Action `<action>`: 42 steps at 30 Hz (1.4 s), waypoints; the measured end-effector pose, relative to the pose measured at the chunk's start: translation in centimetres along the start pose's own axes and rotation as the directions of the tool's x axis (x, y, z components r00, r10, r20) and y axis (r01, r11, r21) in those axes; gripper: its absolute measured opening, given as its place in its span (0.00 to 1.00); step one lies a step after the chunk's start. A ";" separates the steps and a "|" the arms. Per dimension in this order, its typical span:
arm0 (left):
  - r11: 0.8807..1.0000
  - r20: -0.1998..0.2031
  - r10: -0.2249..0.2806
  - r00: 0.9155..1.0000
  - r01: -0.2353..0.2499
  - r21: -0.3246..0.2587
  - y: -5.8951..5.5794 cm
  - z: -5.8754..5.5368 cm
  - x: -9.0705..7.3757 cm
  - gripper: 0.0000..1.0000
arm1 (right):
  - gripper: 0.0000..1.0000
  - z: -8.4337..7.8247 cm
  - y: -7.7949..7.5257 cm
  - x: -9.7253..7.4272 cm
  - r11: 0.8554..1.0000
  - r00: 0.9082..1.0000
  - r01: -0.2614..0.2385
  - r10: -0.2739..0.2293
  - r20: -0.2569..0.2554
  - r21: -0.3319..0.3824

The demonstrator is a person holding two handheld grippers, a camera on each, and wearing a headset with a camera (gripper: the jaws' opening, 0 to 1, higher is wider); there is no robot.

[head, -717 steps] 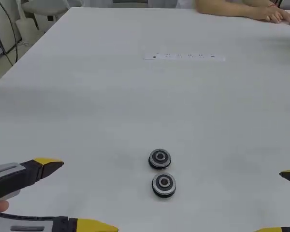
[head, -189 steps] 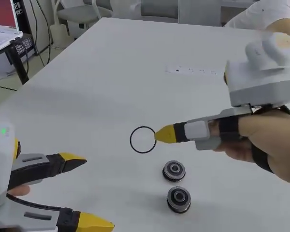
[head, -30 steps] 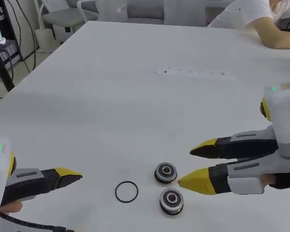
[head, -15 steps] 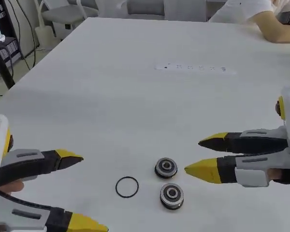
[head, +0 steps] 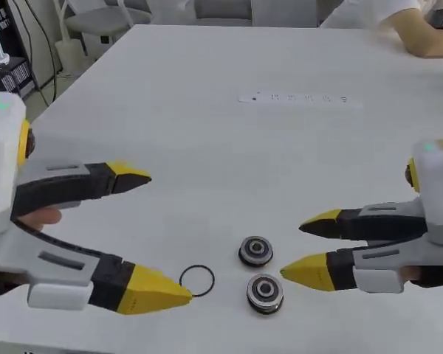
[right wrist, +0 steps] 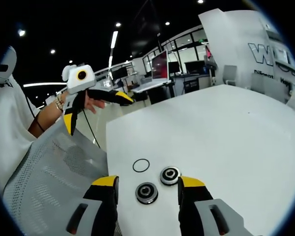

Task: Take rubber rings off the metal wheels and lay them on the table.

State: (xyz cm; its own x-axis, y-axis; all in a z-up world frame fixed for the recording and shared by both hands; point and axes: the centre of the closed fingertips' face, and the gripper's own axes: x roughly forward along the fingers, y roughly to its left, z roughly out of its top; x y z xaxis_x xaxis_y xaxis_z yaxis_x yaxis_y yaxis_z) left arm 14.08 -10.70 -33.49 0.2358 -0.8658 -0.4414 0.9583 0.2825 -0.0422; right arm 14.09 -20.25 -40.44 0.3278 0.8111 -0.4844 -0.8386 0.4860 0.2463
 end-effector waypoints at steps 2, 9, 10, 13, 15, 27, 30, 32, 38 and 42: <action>1.000 0.007 -0.013 1.000 0.013 0.017 -0.1 0.7 0.5 0.90 | 0.45 -0.2 0.0 0.1 1.000 1.000 0.000 0.000 -0.006 0.001; 0.994 0.040 -0.084 0.996 0.081 0.071 -1.2 2.3 3.3 0.87 | 0.43 -1.4 0.3 1.2 1.000 0.999 -0.010 0.010 -0.039 -0.005; 0.993 0.037 -0.090 0.995 0.087 0.078 -1.3 2.4 3.6 0.87 | 0.42 -1.6 0.6 1.4 1.000 0.999 -0.022 0.022 -0.050 -0.009; 0.989 0.015 -0.108 0.994 0.106 0.103 -1.7 2.2 4.5 0.86 | 0.41 -2.3 1.0 1.9 0.999 0.996 -0.039 0.037 -0.078 -0.025; 0.986 0.006 -0.120 0.993 0.118 0.115 -1.8 2.1 5.0 0.86 | 0.41 -2.6 1.2 2.1 0.998 0.995 -0.046 0.043 -0.090 -0.032; 0.960 -0.022 -0.199 0.980 0.199 0.196 -3.2 1.7 8.4 0.79 | 0.38 -4.5 1.3 2.7 0.998 0.988 -0.061 0.056 -0.147 -0.031; 0.960 -0.010 -0.203 0.979 0.201 0.193 -3.2 1.6 8.9 0.77 | 0.38 -4.8 1.0 2.9 0.998 0.987 -0.052 0.046 -0.154 -0.032; 0.959 -0.009 -0.204 0.979 0.202 0.200 -3.2 1.1 9.4 0.74 | 0.37 -5.0 0.9 2.9 0.998 0.987 -0.048 0.042 -0.157 -0.031; 0.950 -0.040 -0.193 0.980 0.197 0.241 -2.8 -0.4 10.3 0.68 | 0.31 -5.5 0.5 3.1 0.999 0.988 -0.032 0.029 -0.154 -0.019; 0.953 -0.013 -0.211 0.977 0.209 0.220 -2.8 -0.5 10.9 0.60 | 0.31 -6.0 0.2 3.3 0.999 0.987 -0.016 0.011 -0.162 -0.030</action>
State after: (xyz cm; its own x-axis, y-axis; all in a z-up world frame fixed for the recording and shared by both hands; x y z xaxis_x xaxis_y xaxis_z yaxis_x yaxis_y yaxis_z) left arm 13.90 -20.70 -38.65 0.0261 -0.9006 -0.4339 0.9979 -0.0023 0.0650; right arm 12.37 -19.42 -46.96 0.2434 0.7529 -0.6115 -0.8567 0.4625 0.2285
